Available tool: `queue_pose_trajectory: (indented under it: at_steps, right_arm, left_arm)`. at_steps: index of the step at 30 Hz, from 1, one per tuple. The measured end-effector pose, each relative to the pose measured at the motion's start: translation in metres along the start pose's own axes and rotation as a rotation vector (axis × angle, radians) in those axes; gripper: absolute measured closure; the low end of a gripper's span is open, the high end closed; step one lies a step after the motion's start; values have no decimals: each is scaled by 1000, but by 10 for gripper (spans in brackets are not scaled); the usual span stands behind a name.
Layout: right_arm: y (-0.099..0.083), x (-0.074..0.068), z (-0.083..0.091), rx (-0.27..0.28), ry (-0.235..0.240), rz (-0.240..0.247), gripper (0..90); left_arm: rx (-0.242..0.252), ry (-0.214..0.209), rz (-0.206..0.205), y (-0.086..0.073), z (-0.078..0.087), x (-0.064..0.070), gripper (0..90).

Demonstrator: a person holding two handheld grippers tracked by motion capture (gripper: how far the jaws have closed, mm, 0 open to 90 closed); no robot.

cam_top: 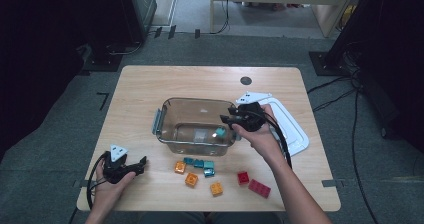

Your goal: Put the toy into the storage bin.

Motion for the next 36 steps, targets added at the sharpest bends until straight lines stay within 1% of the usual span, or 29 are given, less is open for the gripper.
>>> queue_pose_trajectory:
  at_steps: [3, 4, 5, 6, 7, 10, 11, 12, 13, 14, 15, 16, 17, 18, 19, 20, 21, 22, 23, 25, 27, 28, 30, 32, 35, 36]
  right_arm:
    - [1, 0, 7, 24, -17, -1, 522]
    - [1, 0, 11, 36, -20, -1, 514]
    - [1, 0, 21, 61, -28, -6, 503]
    - [0, 0, 26, 70, -35, -10, 502]
    - [0, 0, 26, 70, -35, -10, 502]
    - [-6, 0, 46, 98, -51, -17, 499]
    - [-14, 0, 57, 114, -60, -25, 500]
    - [-17, -1, 61, 119, -63, -30, 503]
    - [-23, -1, 65, 126, -67, -37, 512]
    - [-29, -2, 70, 133, -71, -39, 526]
    - [-29, -2, 70, 133, -71, -39, 526]
    - [-36, -3, 74, 134, -75, -48, 544]
    - [-53, -6, 81, 138, -80, -57, 566]
    - [-53, -6, 81, 138, -80, -57, 566]
    - [-59, -7, 83, 135, -77, -61, 574]
    - [-67, -9, 85, 131, -69, -62, 581]
    - [-77, -12, 87, 125, -62, -68, 588]
    - [-83, -14, 87, 124, -58, -75, 589]
    - [-94, -19, 86, 111, -47, -86, 586]
    - [-109, -28, 81, 92, -35, -103, 572]
    - [-120, -38, 76, 80, -19, -115, 545]
    - [-125, -44, 72, 67, -13, -113, 534]
    - [-131, -58, 64, 36, 15, -101, 498]
    - [-133, -72, 56, 24, 36, -80, 477]
    - [-139, -95, 43, 5, 79, -53, 404]
    - [-141, -103, 39, 2, 108, -40, 356]
  left_arm:
    - [1, -5, -4, 0, 0, 2, 159]
    - [4, -20, -16, 0, 0, 3, 162]
    - [16, -53, -43, 1, 1, 7, 248]
    - [16, -53, -43, 1, 1, 7, 281]
    - [20, -59, -47, 1, 2, 10, 281]
    - [38, -65, -42, 1, 4, 20, 429]
    - [40, -73, -45, 1, 4, 23, 537]
    - [47, -102, -46, 2, 3, 31, 568]
    - [47, -102, -46, 2, 3, 31, 597]
    - [48, -104, -55, 2, 3, 38, 621]
    - [48, -104, -55, 2, 3, 38, 655]
    - [46, -112, -61, 2, 3, 43, 655]
    - [48, -125, -58, 2, 3, 51, 704]
    - [48, -125, -58, 2, 3, 51, 719]
    - [46, -130, -55, 2, 3, 54, 719]
    - [47, -142, -41, 2, 3, 59, 741]
    - [45, -145, -36, 2, 3, 62, 767]
    - [46, -141, -34, 3, 2, 67, 795]
    - [43, -141, -32, 3, 2, 70, 822]
    - [33, -154, -12, 3, 2, 77, 846]
    - [31, -166, -13, 4, 2, 86, 858]
    - [27, -178, -12, 4, 2, 91, 859]
    - [19, -198, -25, 5, 1, 102, 859]
    - [16, -210, -32, 5, 0, 111, 855]
    - [20, -225, -44, 6, -2, 122, 856]
    - [21, -228, -51, 6, -2, 126, 859]
Point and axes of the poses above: each handheld gripper's, and its own axes: z roughly backward along the jaws, y roughly out of its top, x roughly to its right, the point moved 6 cm from there along -z, roughly forward along the jaws, and after that the axes turned 5 degrees about x, right-handed, at the moved point
